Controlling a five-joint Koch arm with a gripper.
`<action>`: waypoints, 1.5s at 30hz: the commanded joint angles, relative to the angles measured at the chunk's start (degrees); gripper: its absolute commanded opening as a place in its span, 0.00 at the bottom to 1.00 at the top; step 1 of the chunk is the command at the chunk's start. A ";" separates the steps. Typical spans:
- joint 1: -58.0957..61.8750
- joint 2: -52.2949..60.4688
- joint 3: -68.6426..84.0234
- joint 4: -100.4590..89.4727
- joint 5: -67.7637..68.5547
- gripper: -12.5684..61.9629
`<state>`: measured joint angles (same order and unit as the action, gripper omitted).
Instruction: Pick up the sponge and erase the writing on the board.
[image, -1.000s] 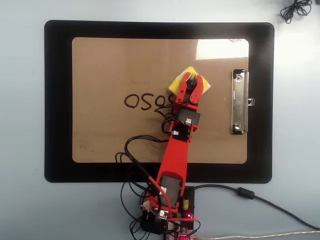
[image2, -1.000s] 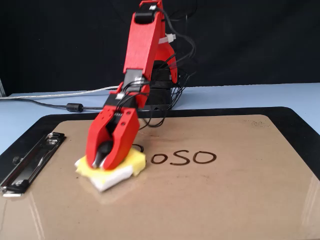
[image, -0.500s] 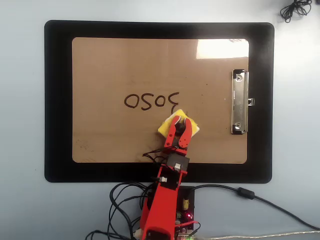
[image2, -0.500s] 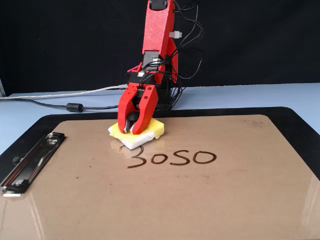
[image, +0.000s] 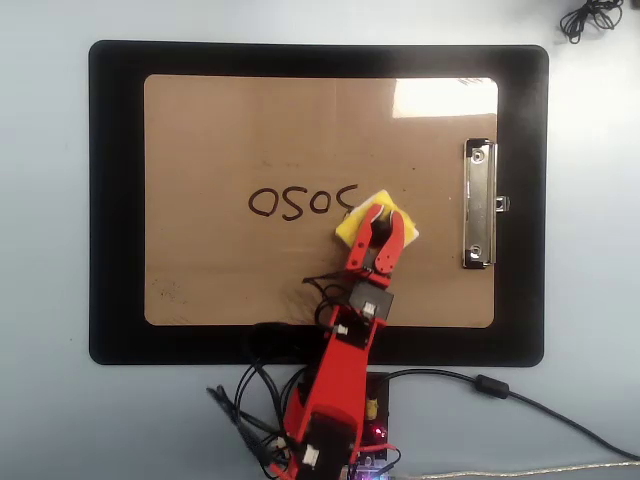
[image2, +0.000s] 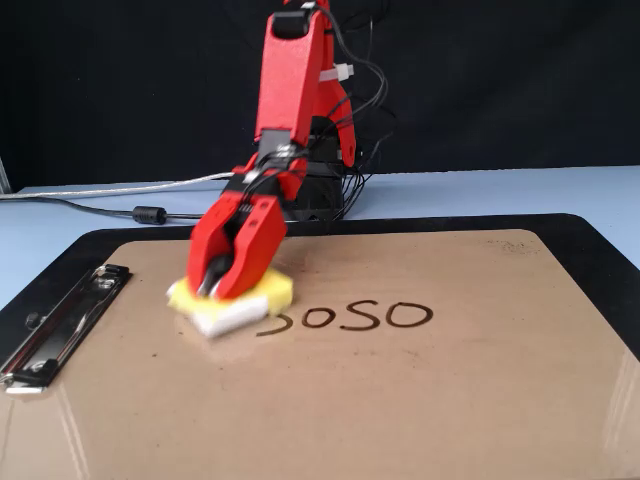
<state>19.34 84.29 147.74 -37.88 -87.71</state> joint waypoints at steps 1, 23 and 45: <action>1.32 6.94 7.29 -3.96 0.70 0.06; -4.83 12.30 10.90 -5.27 0.44 0.06; -12.13 9.67 10.55 -6.42 -0.26 0.06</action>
<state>7.03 86.31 153.63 -44.21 -87.63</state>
